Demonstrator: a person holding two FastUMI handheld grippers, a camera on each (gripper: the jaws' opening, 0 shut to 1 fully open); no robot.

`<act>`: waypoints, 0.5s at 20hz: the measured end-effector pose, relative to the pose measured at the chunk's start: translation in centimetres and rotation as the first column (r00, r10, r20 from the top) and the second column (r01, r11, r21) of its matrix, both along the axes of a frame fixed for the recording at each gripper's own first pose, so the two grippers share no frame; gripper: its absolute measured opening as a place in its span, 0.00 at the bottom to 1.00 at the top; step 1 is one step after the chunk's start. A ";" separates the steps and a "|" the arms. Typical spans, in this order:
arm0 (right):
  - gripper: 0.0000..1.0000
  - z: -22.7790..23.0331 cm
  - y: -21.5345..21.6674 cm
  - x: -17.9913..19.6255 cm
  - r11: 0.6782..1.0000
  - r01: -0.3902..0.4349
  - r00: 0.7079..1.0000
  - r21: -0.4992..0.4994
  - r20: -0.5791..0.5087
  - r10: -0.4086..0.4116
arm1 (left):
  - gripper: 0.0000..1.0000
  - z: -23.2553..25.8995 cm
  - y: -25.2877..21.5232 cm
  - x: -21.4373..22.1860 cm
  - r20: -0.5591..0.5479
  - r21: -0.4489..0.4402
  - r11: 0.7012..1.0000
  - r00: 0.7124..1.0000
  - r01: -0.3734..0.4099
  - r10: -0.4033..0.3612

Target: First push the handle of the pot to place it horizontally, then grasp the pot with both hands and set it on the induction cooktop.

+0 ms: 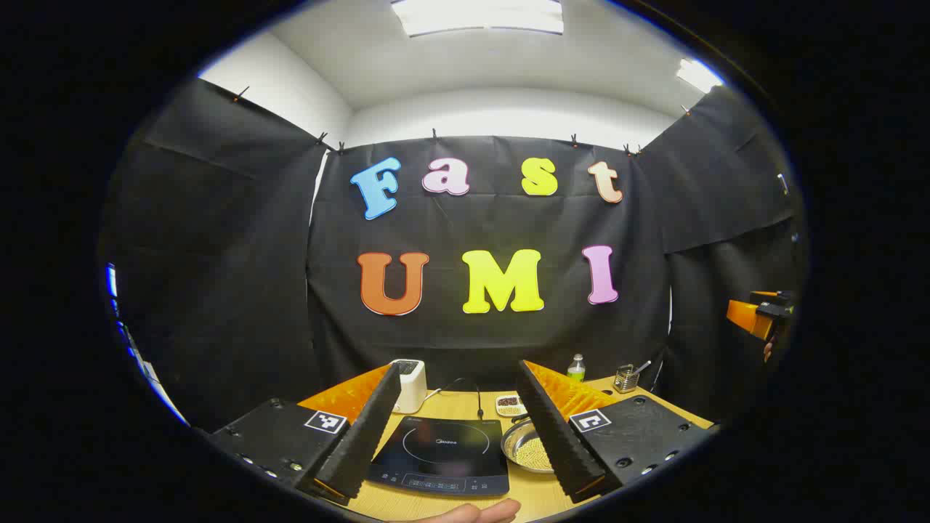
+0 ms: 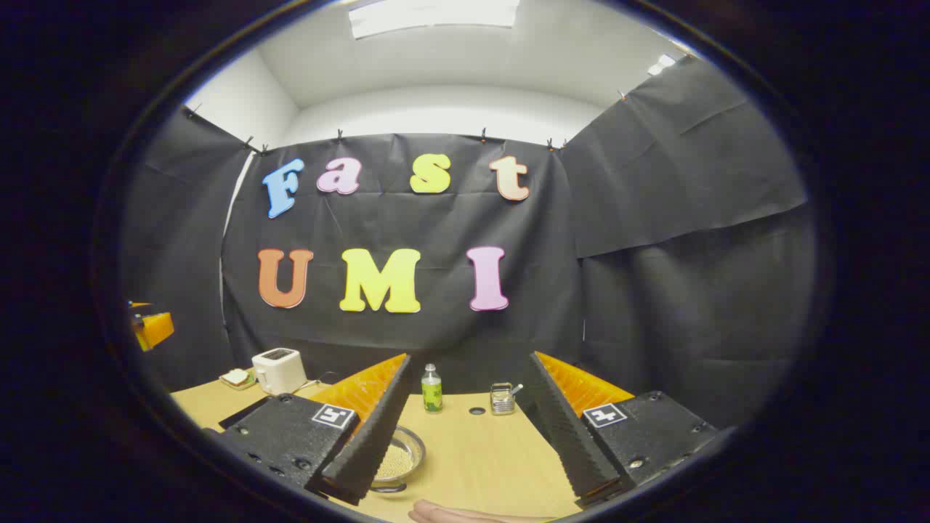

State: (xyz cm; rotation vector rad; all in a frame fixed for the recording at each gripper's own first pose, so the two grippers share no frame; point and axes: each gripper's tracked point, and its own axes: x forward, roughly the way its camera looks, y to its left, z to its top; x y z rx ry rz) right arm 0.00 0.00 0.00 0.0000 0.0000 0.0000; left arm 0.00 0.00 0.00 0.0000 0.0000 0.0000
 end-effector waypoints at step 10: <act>0.96 -0.3 -0.4 -0.6 1.000 -0.004 1.000 0.014 0.015 0.004 | 0.95 -0.3 -0.4 -0.1 -0.008 0.018 1.000 1.000 0.025 -0.025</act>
